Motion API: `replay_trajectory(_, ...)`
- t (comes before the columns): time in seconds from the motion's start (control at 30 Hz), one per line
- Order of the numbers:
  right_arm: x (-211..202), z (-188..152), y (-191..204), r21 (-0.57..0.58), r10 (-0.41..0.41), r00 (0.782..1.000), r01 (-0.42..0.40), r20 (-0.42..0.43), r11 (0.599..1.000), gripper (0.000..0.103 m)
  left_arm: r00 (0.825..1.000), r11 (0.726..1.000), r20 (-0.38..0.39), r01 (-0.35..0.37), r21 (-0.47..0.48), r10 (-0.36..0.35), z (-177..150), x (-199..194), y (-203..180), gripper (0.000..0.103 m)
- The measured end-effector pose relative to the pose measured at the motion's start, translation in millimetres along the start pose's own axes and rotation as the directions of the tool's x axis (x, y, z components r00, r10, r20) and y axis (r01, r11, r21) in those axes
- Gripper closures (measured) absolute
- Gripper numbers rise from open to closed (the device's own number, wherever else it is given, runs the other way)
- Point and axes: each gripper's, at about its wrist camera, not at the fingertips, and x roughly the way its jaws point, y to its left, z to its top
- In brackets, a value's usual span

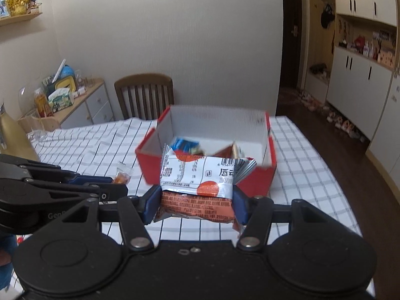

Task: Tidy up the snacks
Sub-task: 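Carry the sausage packet and small candy over the red box with both tools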

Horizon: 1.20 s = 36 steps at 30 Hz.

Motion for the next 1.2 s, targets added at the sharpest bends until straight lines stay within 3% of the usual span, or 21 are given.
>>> replay_trajectory(0.53,28.7,55.9,-17.2,-0.056,-0.006,0.997,0.01,0.081,0.998,0.045,0.994,0.998,0.091,-0.063,0.011,0.062,72.9,31.9,2.0,0.087)
replay_trajectory(0.83,60.0,74.8,-30.7,-0.06,-0.015,0.998,0.019,0.067,0.998,0.045,0.993,0.995,0.065,-0.1,0.007,0.1,100.3,69.0,3.6,0.087)
replay_trajectory(1.2,117.0,86.0,-43.2,-0.078,-0.036,0.999,0.035,-0.011,0.996,0.046,0.987,0.987,-0.019,-0.16,0.008,0.161,120.1,130.3,10.4,0.087)
